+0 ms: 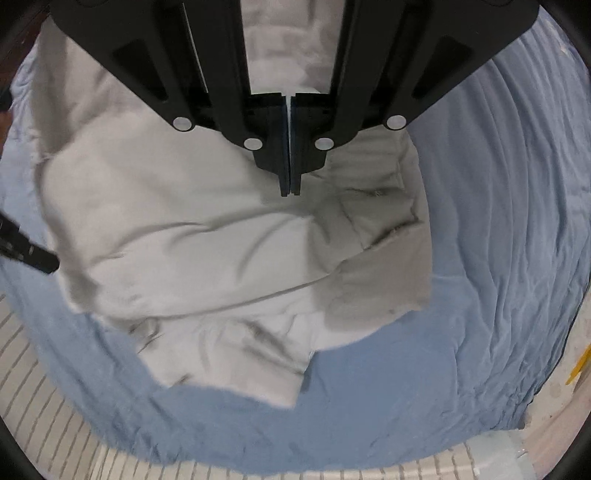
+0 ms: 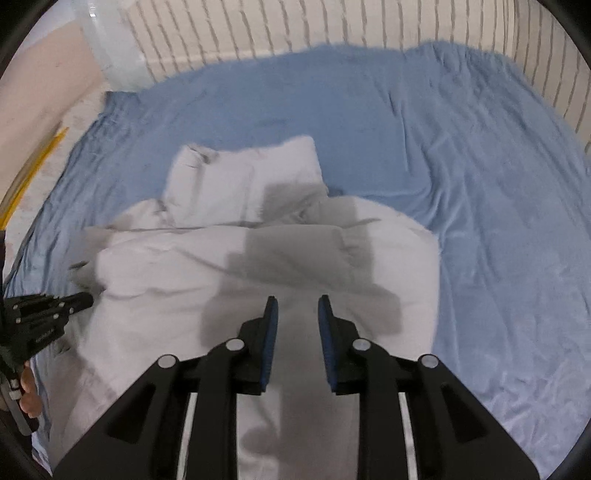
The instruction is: Fold large clothes
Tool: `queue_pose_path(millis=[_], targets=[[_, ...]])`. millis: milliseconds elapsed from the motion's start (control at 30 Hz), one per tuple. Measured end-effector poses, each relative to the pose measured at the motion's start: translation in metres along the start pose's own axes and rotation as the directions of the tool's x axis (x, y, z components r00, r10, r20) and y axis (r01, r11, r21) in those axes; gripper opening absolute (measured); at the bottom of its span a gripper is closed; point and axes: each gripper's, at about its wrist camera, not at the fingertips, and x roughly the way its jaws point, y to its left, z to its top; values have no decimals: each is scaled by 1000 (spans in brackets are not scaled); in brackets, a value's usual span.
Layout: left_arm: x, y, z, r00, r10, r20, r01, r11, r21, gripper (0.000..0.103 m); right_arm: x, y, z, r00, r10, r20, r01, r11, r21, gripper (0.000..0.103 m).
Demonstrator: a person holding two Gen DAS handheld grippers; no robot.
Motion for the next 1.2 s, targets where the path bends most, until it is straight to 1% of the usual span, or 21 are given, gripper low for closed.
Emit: queue_pose_path(millis=[33,100,133,200,300,400,533,633,767,833,900,1000,1033,1067,1100,1133,1167,1200], targets=[[-4,-5,-1,1000,-8,10,8,1000,6,2,-5,5,-3,1000,5,9,-5,1000,-2,26],[-7,-19,-6,1000,-13,22,12,999,37,2,-11,10,-11,1000,17,15,-17,1000,7,27],[-5,-31,-9,1000,-1,22,0,999,52,2,-10,12,-15,1000,30,9,-30,999,17,27],[10,-41,-6,1000,16,1,-16,997,78,2,-6,15,-22,999,49,-10,-49,999,15,27],[22,-48,-5,1000,27,-14,-26,996,85,2,6,27,-31,999,17,-44,-18,999,-32,27],[35,-55,0,999,30,-36,-27,996,85,2,32,29,-33,996,1,-87,-5,999,-41,26],[55,-57,13,998,41,-55,-36,996,87,2,57,32,-32,994,-52,-95,45,996,-70,26],[65,-57,14,997,48,-57,-43,995,85,2,67,31,-30,992,-67,-106,58,995,-79,26],[69,-54,12,996,68,-51,-63,994,90,2,73,28,-30,991,-67,-115,59,995,-76,26],[65,-50,9,997,57,-46,-54,995,80,2,71,29,-30,991,-67,-119,59,995,-75,26],[57,-44,6,998,41,-51,-38,998,56,2,65,29,-31,991,-63,-119,55,996,-70,26],[41,-43,0,999,33,-31,-32,999,37,2,46,33,-34,996,-26,-88,20,998,-64,27],[28,-44,-5,1000,22,-4,-22,999,46,5,37,33,-36,997,-11,-70,7,998,-63,28],[20,-43,-10,1000,11,11,-12,999,53,14,24,35,-40,999,-4,-45,1,998,-66,36],[9,-43,-18,999,-11,37,9,998,62,19,17,35,-43,999,-10,-32,8,997,-71,42],[2,-43,-23,998,-19,54,15,998,64,32,8,36,-49,1000,-19,-17,18,997,-73,52],[-4,-42,-30,997,-14,70,9,998,64,42,1,35,-55,1000,-29,-6,28,997,-69,54],[-12,-39,-39,996,-7,93,1,998,63,45,-6,32,-66,999,-33,-3,33,998,-53,54]])
